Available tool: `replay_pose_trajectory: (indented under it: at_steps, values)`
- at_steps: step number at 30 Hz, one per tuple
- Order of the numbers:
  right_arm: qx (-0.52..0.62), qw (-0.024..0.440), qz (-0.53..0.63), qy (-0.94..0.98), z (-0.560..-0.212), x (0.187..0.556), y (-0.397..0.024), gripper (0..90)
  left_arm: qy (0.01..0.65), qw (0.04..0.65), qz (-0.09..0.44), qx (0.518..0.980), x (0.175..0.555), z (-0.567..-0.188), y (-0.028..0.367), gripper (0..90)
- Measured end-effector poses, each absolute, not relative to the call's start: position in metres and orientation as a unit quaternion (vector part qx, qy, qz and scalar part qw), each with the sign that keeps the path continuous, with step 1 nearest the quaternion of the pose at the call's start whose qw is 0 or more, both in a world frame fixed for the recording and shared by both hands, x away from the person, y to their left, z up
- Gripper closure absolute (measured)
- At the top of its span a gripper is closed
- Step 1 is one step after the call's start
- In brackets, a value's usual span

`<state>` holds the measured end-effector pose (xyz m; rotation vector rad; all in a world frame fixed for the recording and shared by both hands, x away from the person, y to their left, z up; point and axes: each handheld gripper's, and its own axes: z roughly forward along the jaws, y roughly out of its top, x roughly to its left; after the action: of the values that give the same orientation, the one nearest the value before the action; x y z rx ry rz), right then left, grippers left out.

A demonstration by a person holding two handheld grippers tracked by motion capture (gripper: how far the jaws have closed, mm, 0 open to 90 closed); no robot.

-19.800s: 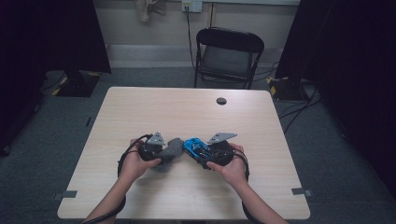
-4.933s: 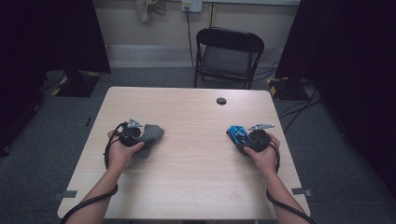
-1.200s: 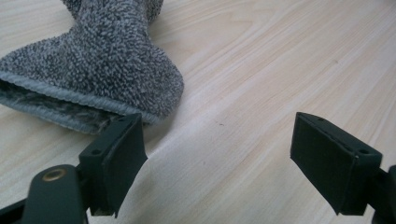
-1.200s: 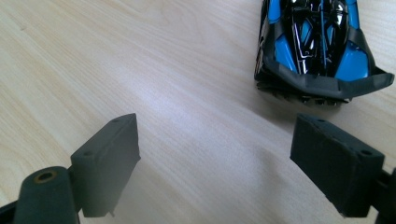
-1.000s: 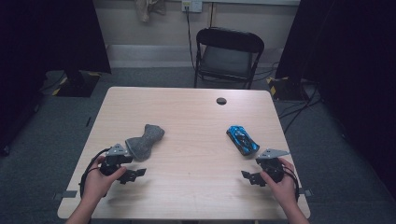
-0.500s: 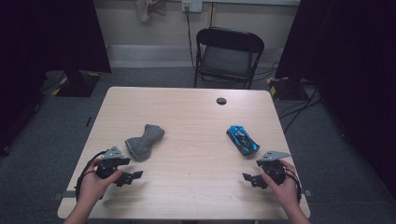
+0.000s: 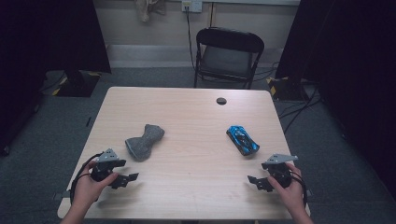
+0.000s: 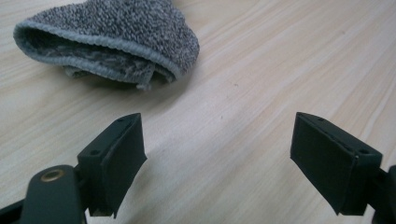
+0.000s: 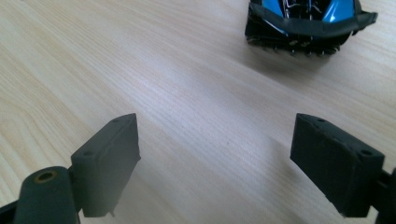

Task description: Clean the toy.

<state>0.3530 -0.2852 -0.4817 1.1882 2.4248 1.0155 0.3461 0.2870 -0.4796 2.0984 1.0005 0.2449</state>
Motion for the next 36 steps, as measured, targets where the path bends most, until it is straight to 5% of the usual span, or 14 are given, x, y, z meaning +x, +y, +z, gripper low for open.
replay_pose_trajectory:
  at_steps: [36]
  values:
    - [0.398, 0.166, 0.351, 0.831, -0.498, 0.342, -0.302, 14.4, 0.371, 0.374, 0.128, 0.84, 0.334, -0.497, 0.308, 16.4]
